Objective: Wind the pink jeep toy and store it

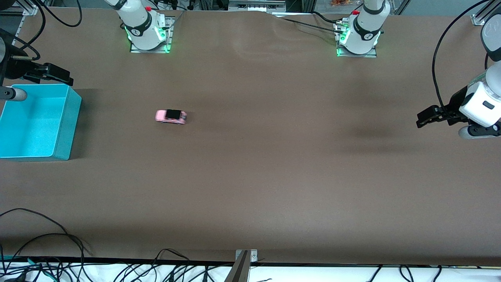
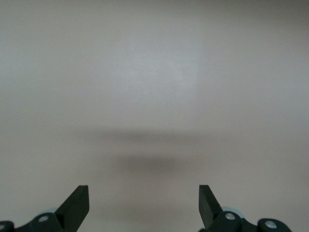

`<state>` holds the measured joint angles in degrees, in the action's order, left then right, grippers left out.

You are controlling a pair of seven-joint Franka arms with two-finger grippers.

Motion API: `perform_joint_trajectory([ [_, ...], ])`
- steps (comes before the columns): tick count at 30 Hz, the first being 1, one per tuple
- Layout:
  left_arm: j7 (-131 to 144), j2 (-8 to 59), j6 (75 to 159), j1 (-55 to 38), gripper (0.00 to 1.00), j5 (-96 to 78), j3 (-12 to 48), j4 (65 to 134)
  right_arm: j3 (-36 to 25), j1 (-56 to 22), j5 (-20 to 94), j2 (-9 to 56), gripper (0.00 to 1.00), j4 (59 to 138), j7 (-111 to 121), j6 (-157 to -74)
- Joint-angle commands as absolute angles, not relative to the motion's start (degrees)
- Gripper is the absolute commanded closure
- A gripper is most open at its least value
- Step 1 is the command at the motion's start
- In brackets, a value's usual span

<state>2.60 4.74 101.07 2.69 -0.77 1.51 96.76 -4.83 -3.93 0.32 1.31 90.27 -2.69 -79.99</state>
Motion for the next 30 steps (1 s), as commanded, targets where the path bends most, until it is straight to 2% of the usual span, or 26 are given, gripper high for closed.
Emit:
perform_joint_trajectory([
  [1, -2.4, 5.0, 99.3, 2.3, 0.00, -4.0, 1.4, 95.0, -4.7, -4.0, 1.1, 1.5, 0.00, 88.7, -3.6, -78.5],
  [16, -2.6, 5.1, 99.2, 0.3, 0.00, -3.9, 0.3, 94.3, -5.4, -3.8, 1.1, 1.7, 0.00, 89.3, -3.6, -79.3],
  [30, -2.6, 5.1, 99.1, -2.0, 0.00, -3.7, -2.2, 94.3, -9.8, -3.4, 0.9, 1.5, 0.00, 90.2, -3.8, -79.7],
])
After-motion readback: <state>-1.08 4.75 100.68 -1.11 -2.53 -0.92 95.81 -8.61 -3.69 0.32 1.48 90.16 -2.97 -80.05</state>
